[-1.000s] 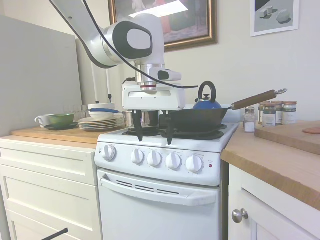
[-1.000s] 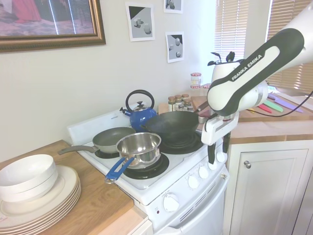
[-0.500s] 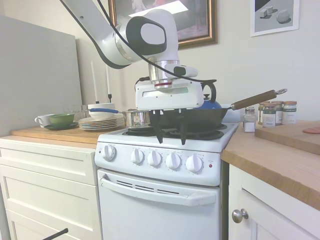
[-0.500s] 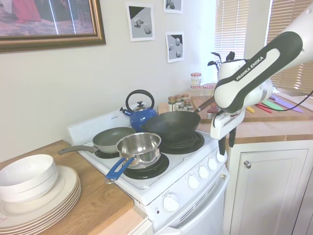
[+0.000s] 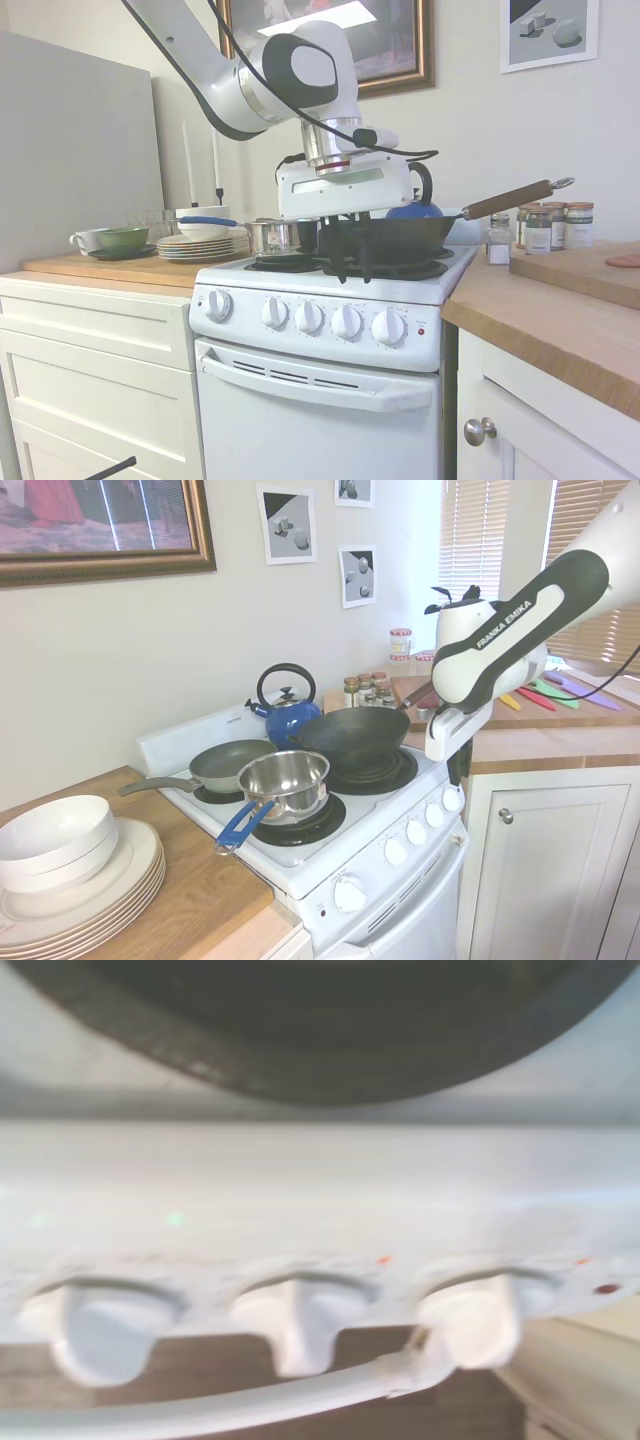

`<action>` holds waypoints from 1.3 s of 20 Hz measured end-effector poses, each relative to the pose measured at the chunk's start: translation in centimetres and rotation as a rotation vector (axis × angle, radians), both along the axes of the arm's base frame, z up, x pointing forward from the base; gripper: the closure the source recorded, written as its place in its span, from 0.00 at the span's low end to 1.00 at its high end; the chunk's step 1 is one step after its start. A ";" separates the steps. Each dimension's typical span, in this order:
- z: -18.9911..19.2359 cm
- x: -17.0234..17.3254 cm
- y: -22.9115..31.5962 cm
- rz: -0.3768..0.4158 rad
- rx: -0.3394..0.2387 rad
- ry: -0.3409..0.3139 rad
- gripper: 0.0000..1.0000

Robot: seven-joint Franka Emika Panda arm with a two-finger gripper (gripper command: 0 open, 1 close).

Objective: Turn on the stove on the bottom right

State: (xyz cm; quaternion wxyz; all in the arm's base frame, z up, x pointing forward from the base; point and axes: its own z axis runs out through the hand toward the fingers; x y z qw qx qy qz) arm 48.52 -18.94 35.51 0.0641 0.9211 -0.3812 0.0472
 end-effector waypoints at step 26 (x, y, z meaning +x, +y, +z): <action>-5.9 0.7 -1.9 -0.035 -0.069 0.010 1.00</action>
